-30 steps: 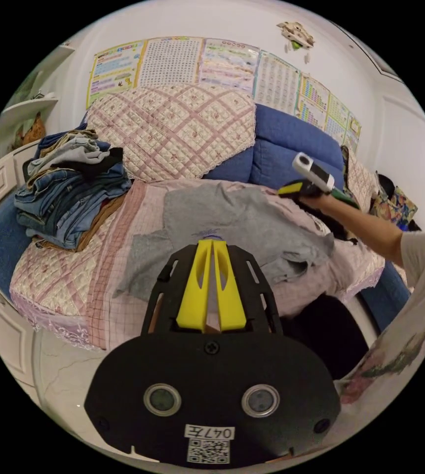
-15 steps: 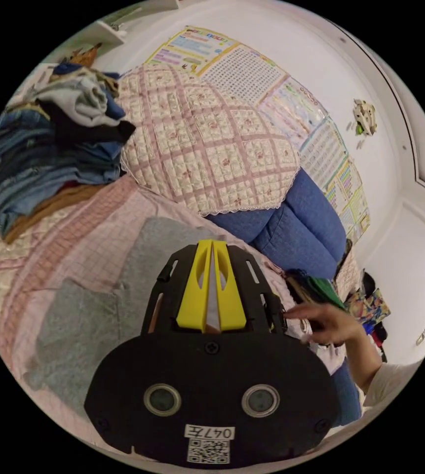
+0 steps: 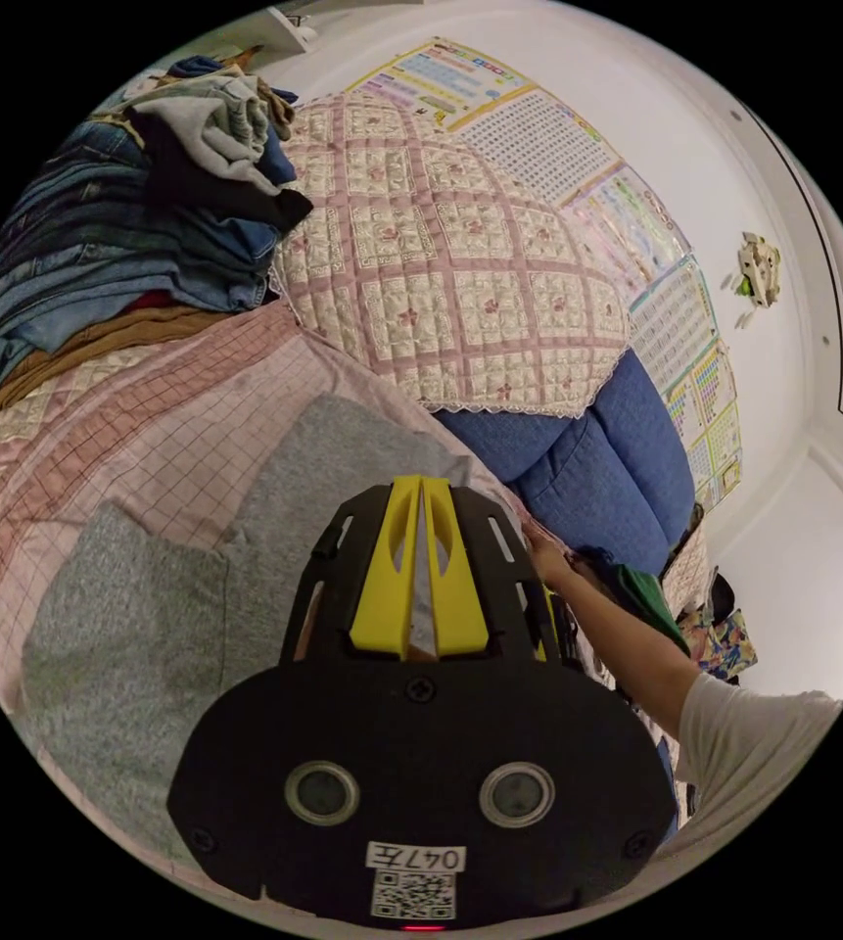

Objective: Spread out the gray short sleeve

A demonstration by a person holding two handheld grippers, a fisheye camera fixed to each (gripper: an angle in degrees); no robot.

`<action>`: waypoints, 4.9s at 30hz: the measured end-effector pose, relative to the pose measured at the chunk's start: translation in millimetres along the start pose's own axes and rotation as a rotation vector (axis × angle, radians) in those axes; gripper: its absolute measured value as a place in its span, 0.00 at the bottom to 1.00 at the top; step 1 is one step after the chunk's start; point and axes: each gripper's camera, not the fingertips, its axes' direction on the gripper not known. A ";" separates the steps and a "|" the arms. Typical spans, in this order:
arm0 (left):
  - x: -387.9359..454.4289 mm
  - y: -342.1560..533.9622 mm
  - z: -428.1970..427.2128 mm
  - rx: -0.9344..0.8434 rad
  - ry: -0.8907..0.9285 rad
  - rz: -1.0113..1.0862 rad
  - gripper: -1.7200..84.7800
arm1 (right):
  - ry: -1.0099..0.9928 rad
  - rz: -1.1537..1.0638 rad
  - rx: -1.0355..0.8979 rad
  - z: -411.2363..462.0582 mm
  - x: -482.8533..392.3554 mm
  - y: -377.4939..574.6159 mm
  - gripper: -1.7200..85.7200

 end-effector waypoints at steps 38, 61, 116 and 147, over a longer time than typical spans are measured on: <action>134.5 -23.6 -169.2 -0.002 0.055 -0.054 0.01 | 0.016 -0.014 -0.002 -20.4 179.8 41.5 0.01; 136.7 11.3 -150.7 0.010 0.091 -0.060 0.01 | 0.022 -0.018 -0.004 5.4 193.7 68.0 0.01; -48.7 -61.8 -151.3 0.075 0.289 -0.241 0.01 | 0.024 -0.019 -0.007 30.8 166.3 79.9 0.01; -56.0 -105.7 -173.4 0.065 0.303 -0.229 0.01 | 0.025 -0.020 -0.007 37.7 165.0 79.7 0.01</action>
